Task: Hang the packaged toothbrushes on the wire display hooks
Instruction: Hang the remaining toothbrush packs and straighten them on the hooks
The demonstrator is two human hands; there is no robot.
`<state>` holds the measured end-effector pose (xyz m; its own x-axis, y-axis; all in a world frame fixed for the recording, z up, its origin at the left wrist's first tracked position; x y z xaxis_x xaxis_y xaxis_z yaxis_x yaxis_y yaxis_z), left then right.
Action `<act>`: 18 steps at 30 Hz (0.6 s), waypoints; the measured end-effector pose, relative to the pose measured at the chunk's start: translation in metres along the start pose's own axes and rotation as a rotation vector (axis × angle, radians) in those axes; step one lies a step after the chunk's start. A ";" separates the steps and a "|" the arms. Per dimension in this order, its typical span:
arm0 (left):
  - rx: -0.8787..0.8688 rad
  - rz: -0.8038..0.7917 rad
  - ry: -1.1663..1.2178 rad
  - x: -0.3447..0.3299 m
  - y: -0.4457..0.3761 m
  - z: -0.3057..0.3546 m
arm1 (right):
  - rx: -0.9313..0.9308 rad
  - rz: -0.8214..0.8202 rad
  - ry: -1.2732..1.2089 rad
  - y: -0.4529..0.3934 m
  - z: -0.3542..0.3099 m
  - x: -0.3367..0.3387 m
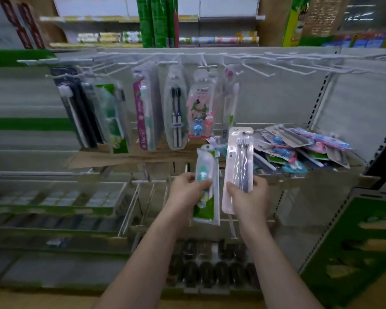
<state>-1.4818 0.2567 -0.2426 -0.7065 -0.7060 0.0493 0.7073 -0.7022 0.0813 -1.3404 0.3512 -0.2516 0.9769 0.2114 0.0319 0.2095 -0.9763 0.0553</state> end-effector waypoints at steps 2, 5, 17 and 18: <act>-0.024 0.017 0.021 0.014 0.005 0.003 | -0.020 -0.022 0.005 0.012 0.002 -0.011; -0.076 0.066 0.040 0.036 0.009 0.007 | -0.031 -0.090 -0.021 0.029 0.003 -0.027; -0.225 0.238 0.089 0.112 0.034 0.039 | 0.018 -0.225 0.004 0.073 -0.016 -0.077; -0.233 0.248 0.081 0.118 0.035 0.042 | 0.036 -0.229 0.006 0.075 -0.019 -0.080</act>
<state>-1.5415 0.1531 -0.1927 -0.5148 -0.8563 -0.0406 0.8501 -0.5039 -0.1530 -1.4036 0.2620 -0.2309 0.9035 0.4276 0.0283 0.4269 -0.9039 0.0256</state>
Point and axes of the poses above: each hand's wrist, its own y-axis away from the middle knuckle, its own x-axis out of the back of the hand, z = x × y, the point moved 5 cm from there along -y, towards the middle knuckle, and after that the axes turned 7 degrees about -x, right-handed, at the moved point
